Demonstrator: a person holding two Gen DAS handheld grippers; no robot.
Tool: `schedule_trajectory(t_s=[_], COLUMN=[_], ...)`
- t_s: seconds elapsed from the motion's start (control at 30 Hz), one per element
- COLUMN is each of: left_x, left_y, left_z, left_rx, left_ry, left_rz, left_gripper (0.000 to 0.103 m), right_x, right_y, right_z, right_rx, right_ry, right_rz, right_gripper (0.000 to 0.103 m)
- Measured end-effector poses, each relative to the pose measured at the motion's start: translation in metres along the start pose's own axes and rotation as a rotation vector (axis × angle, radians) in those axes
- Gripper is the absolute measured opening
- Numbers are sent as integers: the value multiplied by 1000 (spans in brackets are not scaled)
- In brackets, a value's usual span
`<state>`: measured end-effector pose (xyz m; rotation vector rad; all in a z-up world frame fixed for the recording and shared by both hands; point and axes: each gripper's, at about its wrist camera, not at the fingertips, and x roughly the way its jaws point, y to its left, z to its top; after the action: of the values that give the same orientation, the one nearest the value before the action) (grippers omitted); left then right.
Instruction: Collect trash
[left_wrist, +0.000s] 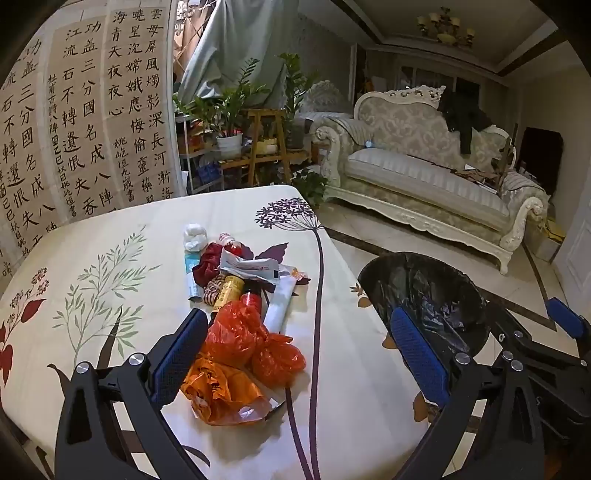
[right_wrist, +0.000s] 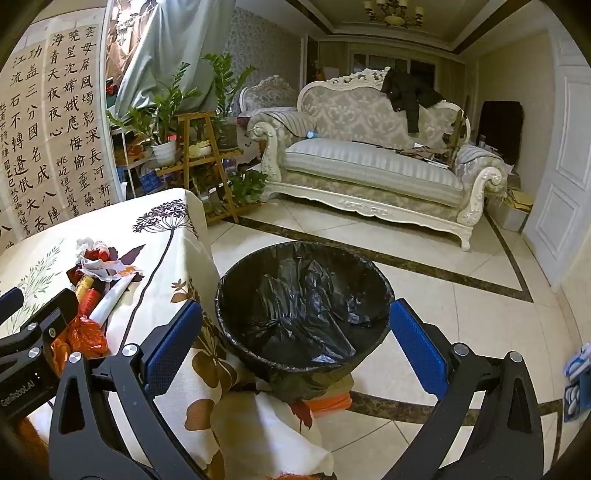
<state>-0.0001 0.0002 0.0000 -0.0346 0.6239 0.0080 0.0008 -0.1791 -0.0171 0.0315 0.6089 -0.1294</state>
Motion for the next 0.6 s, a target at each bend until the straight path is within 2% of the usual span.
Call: schedule_trajectory(t_s=[0.33, 0.6], left_x=[5, 6], left_y=[1, 4], left_z=[1, 0], left_rx=[-14, -19], left_ry=[44, 41], left_rz=[1, 1], left_gripper=[97, 97], right_x=[1, 2], right_y=[0, 1], right_z=[1, 0], right_rx=[-4, -5], right_ry=[2, 4], right_rz=[-1, -2], right_gripper=[99, 99])
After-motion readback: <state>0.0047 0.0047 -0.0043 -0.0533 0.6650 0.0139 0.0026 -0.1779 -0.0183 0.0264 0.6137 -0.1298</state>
